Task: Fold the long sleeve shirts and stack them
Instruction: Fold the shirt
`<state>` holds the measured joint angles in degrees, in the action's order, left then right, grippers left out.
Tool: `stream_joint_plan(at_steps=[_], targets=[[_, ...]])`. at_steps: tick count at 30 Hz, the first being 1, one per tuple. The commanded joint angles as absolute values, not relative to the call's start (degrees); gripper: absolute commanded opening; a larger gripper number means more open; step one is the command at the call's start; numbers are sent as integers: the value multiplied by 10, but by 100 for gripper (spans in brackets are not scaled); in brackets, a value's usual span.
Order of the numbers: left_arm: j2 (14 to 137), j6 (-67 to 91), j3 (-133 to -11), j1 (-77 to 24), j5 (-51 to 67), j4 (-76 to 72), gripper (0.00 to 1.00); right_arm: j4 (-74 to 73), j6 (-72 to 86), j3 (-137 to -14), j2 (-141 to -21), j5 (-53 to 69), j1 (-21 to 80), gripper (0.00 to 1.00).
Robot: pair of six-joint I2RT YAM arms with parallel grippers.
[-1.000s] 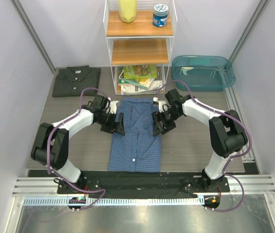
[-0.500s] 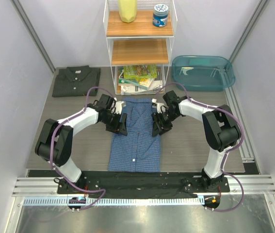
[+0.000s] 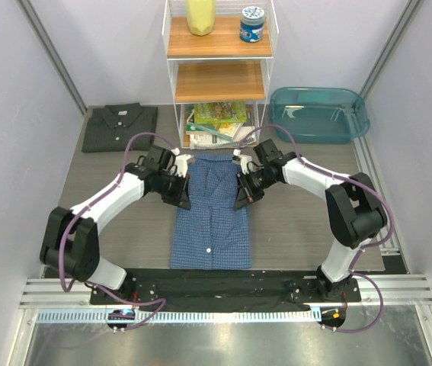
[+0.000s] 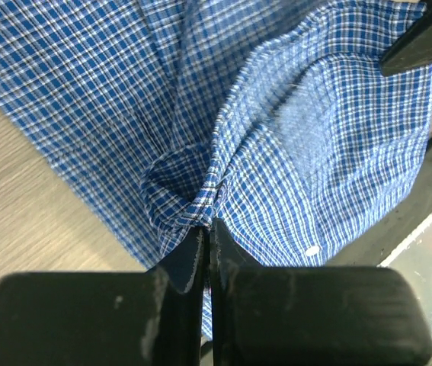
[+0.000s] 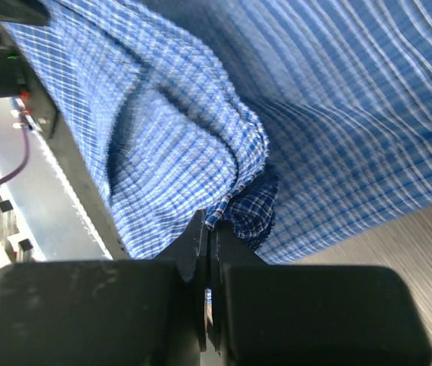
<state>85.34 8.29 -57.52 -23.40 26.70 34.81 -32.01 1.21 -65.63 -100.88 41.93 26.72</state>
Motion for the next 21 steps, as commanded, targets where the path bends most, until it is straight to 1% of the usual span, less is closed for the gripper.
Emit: stream_joint_plan(at_steps=[1, 4, 7, 8, 11, 16, 18, 19, 20, 21], targets=[[807, 56, -585, -233, 259, 388, 0, -241, 13, -645, -950, 462, 275, 1], [816, 41, -585, -232, 242, 395, 0, -227, 11, -643, -956, 457, 275, 1], [844, 43, -585, -231, 236, 380, 1, -228, 3, -637, -982, 425, 275, 1], [857, 44, -585, -231, 237, 374, 6, -229, 3, -635, -997, 405, 275, 1], [905, 44, -596, -231, 238, 364, 14, -241, -16, -628, -1018, 379, 275, 1], [954, 50, -600, -229, 208, 352, 20, -257, -22, -616, -1035, 325, 275, 1], [966, 57, -597, -228, 195, 339, 25, -262, -22, -613, -1037, 313, 276, 1], [968, 57, -595, -227, 192, 333, 27, -262, -20, -613, -1041, 296, 275, 1], [970, 59, -594, -227, 193, 329, 32, -262, -19, -614, -1046, 290, 275, 2], [975, 61, -594, -227, 195, 322, 35, -263, -18, -618, -1053, 284, 275, 2]])
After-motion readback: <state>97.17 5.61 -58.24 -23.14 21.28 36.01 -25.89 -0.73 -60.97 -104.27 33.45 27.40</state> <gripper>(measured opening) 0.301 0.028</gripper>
